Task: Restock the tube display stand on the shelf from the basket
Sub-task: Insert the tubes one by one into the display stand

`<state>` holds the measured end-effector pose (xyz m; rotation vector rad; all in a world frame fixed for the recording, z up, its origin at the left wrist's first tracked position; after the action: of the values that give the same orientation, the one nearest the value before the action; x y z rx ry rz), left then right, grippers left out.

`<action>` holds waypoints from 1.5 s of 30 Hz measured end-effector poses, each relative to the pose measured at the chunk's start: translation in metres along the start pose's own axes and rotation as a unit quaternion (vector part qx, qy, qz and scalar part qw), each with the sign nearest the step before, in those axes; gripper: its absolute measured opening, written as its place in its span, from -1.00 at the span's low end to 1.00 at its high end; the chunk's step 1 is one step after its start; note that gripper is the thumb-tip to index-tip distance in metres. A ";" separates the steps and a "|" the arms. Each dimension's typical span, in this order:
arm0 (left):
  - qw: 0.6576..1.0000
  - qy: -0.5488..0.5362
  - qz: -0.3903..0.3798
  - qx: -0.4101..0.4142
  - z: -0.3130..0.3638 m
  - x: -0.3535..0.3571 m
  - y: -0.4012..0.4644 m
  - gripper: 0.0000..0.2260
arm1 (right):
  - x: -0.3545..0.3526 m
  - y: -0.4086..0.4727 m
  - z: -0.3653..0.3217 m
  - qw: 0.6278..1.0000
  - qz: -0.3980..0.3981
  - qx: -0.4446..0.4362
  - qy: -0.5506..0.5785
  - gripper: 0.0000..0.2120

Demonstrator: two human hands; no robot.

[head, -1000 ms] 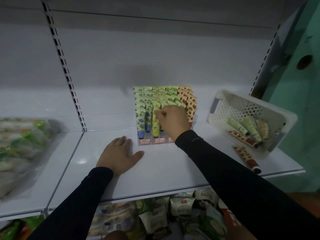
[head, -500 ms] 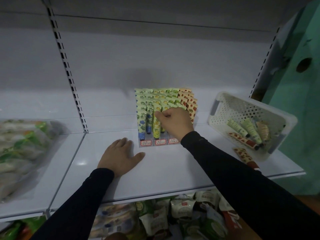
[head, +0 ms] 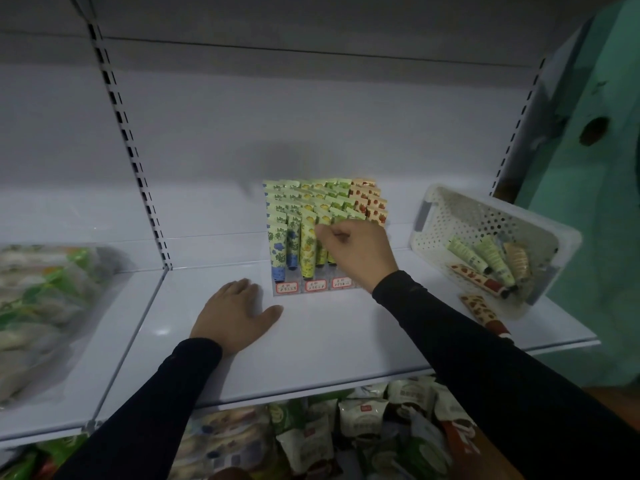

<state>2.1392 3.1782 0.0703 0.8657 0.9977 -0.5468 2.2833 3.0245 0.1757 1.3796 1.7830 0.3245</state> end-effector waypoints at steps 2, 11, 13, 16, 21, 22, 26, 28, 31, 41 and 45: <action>1.000 -0.019 0.005 -0.009 0.002 -0.006 -0.003 -0.35 | -0.015 -0.007 0.005 1.000 0.001 -0.012 -0.005 -0.65; 0.993 -0.075 0.045 0.080 0.063 -0.040 -0.019 -0.53 | -0.087 -0.026 0.065 0.997 0.053 -0.018 -0.061 -0.77; 0.986 -0.105 0.037 0.123 0.095 -0.039 -0.019 -0.57 | -0.102 -0.027 0.081 0.995 0.056 0.007 -0.086 -0.77; 0.974 -0.147 0.012 0.174 0.146 -0.032 -0.017 -0.59 | -0.124 -0.025 0.101 0.989 0.047 0.039 -0.133 -0.75; 0.951 -0.155 -0.067 0.258 0.233 0.009 -0.019 -0.53 | -0.142 -0.012 0.133 0.971 -0.018 0.074 -0.229 -0.64; 0.945 -0.156 -0.085 0.276 0.249 0.019 -0.020 -0.52 | -0.143 -0.008 0.139 0.965 -0.033 0.083 -0.248 -0.62; 0.926 -0.161 -0.141 0.312 0.297 0.049 -0.021 -0.52 | -0.137 0.007 0.160 0.934 -0.108 0.143 -0.309 -0.60; 0.920 -0.155 -0.138 0.333 0.313 0.057 -0.018 -0.46 | -0.133 0.010 0.169 0.908 -0.159 0.167 -0.349 -0.61; 0.907 -0.124 -0.138 0.379 0.326 0.071 -0.017 -0.32 | -0.130 0.010 0.181 0.873 -0.216 0.178 -0.399 -0.60; 0.941 -0.118 -0.091 0.305 0.298 0.077 0.003 -0.88 | -0.123 0.018 0.198 0.905 -0.131 0.167 -0.368 -0.75; 0.946 -0.138 -0.078 0.283 0.274 0.068 0.006 -0.72 | -0.124 0.018 0.180 0.949 -0.071 0.175 -0.252 -0.84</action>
<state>2.3091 2.9530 0.0848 1.1808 0.6574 -1.0931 2.4337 2.8704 0.1325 1.4018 1.5333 -0.4128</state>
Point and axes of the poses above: each hand's wrist, its own y-axis towards the middle knuckle, its own x-axis out of the palm, z = x × y, the point moved 6 cm from there along y, towards the middle knuckle, and after that the axes turned 15 degrees about z, right-handed, at the moved point
